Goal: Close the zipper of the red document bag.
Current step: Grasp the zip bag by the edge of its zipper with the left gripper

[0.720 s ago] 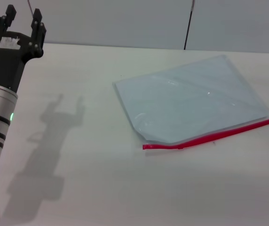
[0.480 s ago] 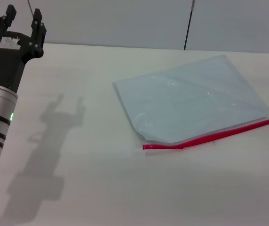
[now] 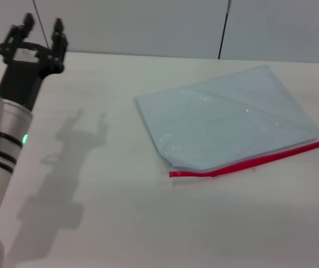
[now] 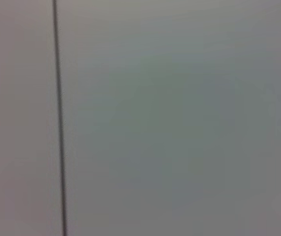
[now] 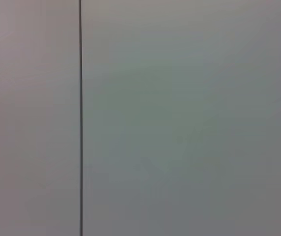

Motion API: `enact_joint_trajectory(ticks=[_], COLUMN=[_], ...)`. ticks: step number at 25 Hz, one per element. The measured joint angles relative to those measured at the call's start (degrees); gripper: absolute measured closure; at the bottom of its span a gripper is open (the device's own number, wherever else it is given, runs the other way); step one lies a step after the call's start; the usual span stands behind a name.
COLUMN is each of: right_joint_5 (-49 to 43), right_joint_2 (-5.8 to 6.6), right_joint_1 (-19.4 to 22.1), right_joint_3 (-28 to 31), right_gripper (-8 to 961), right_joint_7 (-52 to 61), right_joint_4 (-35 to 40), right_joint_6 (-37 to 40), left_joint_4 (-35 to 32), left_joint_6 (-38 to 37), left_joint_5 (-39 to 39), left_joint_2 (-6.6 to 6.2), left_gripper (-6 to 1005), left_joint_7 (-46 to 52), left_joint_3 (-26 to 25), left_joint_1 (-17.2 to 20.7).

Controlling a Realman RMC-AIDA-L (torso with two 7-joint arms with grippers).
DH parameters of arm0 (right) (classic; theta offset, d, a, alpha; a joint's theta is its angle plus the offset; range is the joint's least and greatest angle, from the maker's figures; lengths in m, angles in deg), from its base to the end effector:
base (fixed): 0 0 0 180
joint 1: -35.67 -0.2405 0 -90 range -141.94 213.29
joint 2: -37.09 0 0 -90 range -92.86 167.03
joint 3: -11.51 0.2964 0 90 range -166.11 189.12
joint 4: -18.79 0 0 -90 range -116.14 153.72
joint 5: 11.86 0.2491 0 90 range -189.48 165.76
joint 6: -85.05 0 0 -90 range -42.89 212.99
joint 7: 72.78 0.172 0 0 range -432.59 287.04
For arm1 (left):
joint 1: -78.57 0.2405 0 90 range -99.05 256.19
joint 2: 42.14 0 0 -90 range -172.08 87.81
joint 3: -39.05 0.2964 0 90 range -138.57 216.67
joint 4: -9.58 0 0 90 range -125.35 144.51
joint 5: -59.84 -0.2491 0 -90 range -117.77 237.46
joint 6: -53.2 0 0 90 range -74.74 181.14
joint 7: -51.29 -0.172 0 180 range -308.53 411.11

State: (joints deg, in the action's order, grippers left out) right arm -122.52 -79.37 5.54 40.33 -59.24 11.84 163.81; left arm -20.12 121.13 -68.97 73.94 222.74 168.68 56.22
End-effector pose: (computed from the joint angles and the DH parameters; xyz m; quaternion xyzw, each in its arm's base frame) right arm 0.3470 0.4133 -0.0184 -0.6718 0.1684 0.3956 0.6031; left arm -0.3065 0.4134 -0.0407 -0.6619 -0.1357 -0.3575 0.6447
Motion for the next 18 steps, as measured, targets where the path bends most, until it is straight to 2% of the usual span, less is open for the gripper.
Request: enact_joint_trajectory(ticks=[3, 5, 11, 13, 18], right_joint_5=[0.0, 0.0, 0.01, 0.0, 0.01], right_joint_2=[0.0, 0.0, 0.0, 0.0, 0.0], right_joint_1=[0.14, 0.13, 0.18, 0.21, 0.36], right_joint_3=[0.0, 0.0, -0.07, -0.08, -0.09], right_gripper=[244, 244, 244, 244, 245], right_joint_7=[0.0, 0.0, 0.0, 0.0, 0.0], right_joint_4=[0.16, 0.37, 0.45, 0.44, 0.51], right_joint_6=[0.0, 0.0, 0.0, -0.01, -0.01], left_joint_4=[-3.1, -5.47, -16.08, -19.09, -24.67], left_joint_6=[-5.64, -10.08, -29.62, -34.38, -42.92], left_joint_5=[-0.33, -0.46, -0.92, -2.77, -6.21], left_joint_2=[-0.8, -1.92, -7.39, -8.53, -9.16], left_gripper=[457, 458, 458, 458, 458], left_joint_7=[0.03, 0.03, -0.22, -0.66, -4.45], left_joint_3=[0.38, 1.02, 2.15, 2.13, 1.02], left_joint_1=[-0.21, -0.48, -1.98, -2.19, -2.21])
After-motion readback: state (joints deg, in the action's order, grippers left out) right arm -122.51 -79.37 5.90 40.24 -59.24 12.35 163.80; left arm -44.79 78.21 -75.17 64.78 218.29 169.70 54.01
